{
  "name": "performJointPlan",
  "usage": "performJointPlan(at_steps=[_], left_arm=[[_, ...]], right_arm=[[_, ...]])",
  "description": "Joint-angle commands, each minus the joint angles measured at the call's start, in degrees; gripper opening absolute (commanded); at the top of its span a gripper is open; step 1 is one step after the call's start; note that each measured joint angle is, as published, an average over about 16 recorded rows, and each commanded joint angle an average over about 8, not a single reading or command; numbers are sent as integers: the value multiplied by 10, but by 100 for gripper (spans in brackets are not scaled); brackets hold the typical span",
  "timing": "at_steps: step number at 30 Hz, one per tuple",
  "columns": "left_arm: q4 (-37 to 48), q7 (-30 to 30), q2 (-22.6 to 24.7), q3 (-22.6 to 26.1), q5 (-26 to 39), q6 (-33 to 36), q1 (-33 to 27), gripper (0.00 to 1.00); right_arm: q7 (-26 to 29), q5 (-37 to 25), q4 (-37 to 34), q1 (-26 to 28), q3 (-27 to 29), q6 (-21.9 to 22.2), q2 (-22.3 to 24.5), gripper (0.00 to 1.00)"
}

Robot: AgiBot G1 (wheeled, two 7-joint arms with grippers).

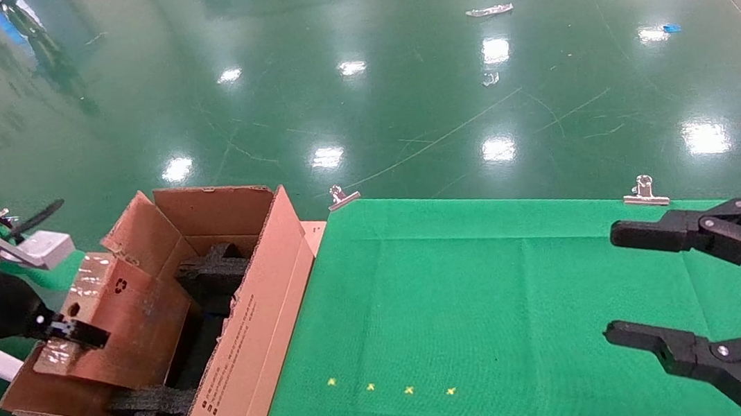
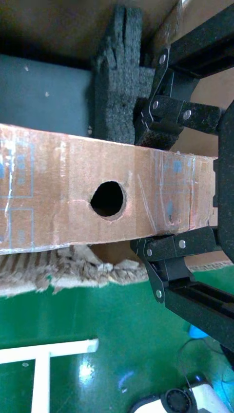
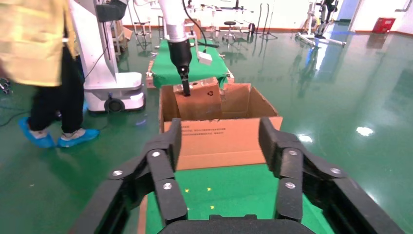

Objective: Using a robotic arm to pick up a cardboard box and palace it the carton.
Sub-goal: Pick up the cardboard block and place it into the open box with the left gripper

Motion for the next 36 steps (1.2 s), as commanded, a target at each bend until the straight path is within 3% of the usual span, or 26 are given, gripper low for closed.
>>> performJointPlan(at_steps=[1,18,26,36], left_arm=[[4,-5,6,1,0,-7,12,0],[91,57,80,-39,-69,-132,163,1],[115,96,101,-44,-75,-151,167,100],[135,121,109,-44,-76,-113,145,100]], right_arm=[[0,0,0,0,0,0,0,100],[0,0,0,0,-1,0,0,100],[0,1,0,0,-1,0,0,100],[-1,1,0,0,-1,1,0,100]])
